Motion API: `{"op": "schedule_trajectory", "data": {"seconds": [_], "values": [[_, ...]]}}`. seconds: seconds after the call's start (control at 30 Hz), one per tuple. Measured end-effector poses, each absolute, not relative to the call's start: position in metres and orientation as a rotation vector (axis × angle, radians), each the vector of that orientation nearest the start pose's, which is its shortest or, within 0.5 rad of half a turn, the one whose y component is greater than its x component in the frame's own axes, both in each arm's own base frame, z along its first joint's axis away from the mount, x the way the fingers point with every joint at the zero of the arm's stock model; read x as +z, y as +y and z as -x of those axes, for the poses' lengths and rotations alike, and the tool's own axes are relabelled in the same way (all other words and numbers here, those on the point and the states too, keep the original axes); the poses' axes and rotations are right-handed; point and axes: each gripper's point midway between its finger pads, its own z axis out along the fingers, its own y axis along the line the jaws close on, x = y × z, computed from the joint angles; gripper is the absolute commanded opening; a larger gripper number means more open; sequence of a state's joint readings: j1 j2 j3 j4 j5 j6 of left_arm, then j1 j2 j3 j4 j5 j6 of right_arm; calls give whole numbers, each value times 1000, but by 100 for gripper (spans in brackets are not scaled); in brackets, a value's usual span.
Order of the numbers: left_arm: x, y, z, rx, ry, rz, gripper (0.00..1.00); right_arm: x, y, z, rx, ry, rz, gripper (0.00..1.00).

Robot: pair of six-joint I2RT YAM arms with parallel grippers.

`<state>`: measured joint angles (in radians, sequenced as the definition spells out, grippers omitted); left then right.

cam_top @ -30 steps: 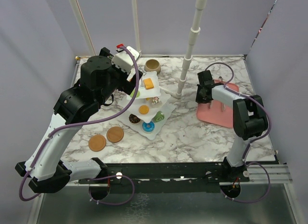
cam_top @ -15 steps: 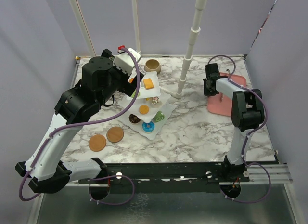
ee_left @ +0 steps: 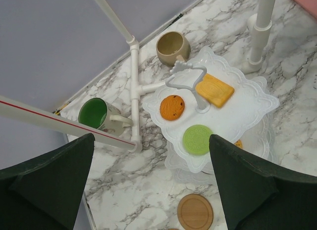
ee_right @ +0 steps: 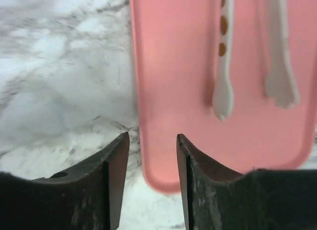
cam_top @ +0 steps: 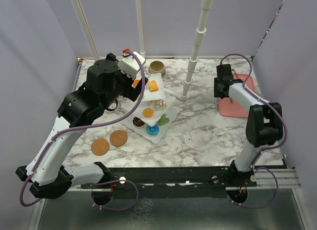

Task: Serve the afternoon tea
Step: Move the tray at the center of the board, then pick up the desert table from the center of the board.

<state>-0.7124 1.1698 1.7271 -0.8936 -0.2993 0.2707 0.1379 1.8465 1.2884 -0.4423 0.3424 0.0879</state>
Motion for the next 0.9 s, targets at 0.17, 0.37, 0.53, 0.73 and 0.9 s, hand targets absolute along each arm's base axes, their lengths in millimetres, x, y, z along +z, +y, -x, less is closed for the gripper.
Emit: {"op": "schedule_trajectory", "data": {"seconds": [0.17,0.37,0.53,0.73,0.9], "values": [[411,-155,-278,-17,1795,-695,99,154,30,-426,-214,2307,-61,63],[410,-152,-289,-1,1815,-660,99,274,126,-381,212,2010,231,78],[427,-133,-299,89,1765,-617,99,335,204,-324,550,1816,557,80],[432,-87,-305,218,1758,-522,99,372,273,-297,770,1635,796,80],[423,-63,-313,272,1793,-467,99,374,327,-303,876,1556,910,80]]}}
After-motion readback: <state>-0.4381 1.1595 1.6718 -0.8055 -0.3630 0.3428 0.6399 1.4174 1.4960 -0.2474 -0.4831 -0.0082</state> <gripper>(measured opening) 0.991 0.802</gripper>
